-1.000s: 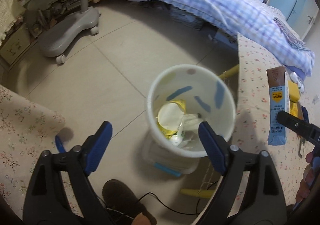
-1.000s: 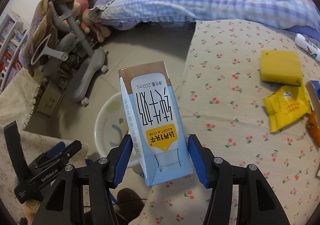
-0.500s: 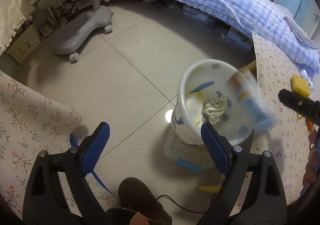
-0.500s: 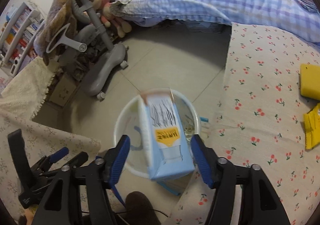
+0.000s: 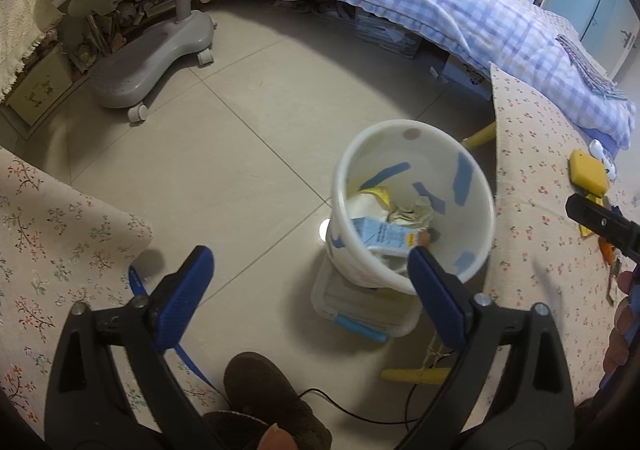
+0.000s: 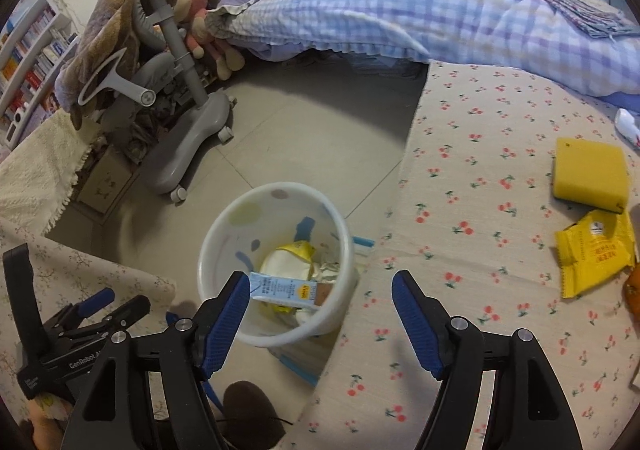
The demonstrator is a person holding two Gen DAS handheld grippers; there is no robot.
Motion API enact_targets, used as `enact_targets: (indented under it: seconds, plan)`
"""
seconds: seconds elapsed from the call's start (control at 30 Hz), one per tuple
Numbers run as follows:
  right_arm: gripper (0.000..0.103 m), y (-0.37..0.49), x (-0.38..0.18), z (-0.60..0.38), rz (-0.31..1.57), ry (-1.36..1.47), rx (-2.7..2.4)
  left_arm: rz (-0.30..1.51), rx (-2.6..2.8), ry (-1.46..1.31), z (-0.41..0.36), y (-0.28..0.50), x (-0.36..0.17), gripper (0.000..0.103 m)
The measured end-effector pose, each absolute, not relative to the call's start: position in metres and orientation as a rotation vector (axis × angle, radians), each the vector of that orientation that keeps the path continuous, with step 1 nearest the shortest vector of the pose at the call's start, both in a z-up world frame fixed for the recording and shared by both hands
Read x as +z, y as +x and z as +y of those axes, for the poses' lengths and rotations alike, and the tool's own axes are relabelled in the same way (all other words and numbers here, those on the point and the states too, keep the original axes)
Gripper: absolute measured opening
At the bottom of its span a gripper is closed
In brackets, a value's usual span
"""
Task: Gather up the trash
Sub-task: 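Carry tissue and carton over the wastebasket and open both tools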
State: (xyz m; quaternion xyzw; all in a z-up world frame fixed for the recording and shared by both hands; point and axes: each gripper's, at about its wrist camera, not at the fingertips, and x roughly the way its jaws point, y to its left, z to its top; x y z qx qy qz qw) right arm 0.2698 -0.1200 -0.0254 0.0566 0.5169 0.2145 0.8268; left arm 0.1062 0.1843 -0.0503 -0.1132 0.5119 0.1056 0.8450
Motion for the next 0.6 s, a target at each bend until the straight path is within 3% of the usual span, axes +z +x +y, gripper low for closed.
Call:
enact_targets:
  seconds: [0.23,0.6]
  plan:
    - [0.084,0.262,-0.009,-0.173,1.071,0.102,0.362,1.083,0.166,-0.224,0.154,0.116,-0.045,0.102]
    - [0.084,0.252,0.003,-0.282,1.086,0.095,0.171,1.136,0.050,-0.222,0.093,0.133,-0.045,0.102]
